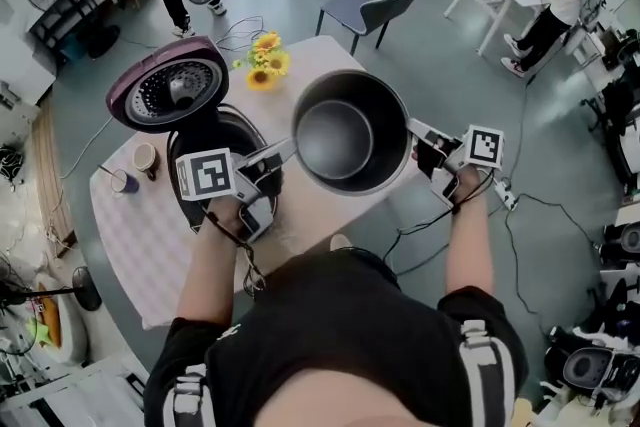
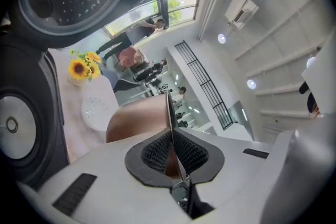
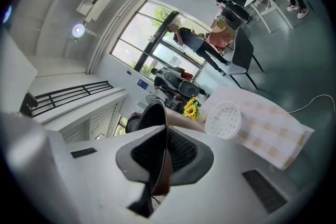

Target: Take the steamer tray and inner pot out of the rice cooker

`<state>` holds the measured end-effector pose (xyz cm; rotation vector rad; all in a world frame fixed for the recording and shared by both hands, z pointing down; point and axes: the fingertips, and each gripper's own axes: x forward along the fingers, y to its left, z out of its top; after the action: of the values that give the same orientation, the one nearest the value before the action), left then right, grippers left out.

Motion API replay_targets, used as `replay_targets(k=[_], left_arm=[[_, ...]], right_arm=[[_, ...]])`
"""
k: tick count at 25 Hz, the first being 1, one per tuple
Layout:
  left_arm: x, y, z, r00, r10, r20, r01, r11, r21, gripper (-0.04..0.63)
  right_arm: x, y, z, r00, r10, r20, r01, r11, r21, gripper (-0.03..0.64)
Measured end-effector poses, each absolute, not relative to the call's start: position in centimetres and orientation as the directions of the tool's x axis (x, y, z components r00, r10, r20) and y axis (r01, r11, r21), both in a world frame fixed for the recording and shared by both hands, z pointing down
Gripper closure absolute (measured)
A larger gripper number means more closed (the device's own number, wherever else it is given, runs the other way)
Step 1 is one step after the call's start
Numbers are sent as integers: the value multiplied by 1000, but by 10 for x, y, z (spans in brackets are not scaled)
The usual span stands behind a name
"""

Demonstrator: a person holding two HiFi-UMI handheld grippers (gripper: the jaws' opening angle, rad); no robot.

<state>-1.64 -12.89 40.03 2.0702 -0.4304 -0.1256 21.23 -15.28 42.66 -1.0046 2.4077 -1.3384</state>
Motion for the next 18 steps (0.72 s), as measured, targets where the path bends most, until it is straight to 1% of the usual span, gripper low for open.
replay_targets(k=[5,11,15,18], left_arm=[[24,-135,426,911,-387,144,-304,-395,867,581],[53,-136,465,882,-419,216,-366,-322,873,581],[64,-134,501,853,-438,285,-423,-258,869,581],[71,-132,525,852,-435,290,-408,-206,889,581]], right_arm=[[250,-169,451,-780,-605,160,-453,370,-811,607],[282,-182,495,-802,-554,225,-460,332,-823,607],[299,-186,539,-803,-515,301,-495,292,-818,607],[309,-185,569,-776,-503,381,-543,227,-808,607]])
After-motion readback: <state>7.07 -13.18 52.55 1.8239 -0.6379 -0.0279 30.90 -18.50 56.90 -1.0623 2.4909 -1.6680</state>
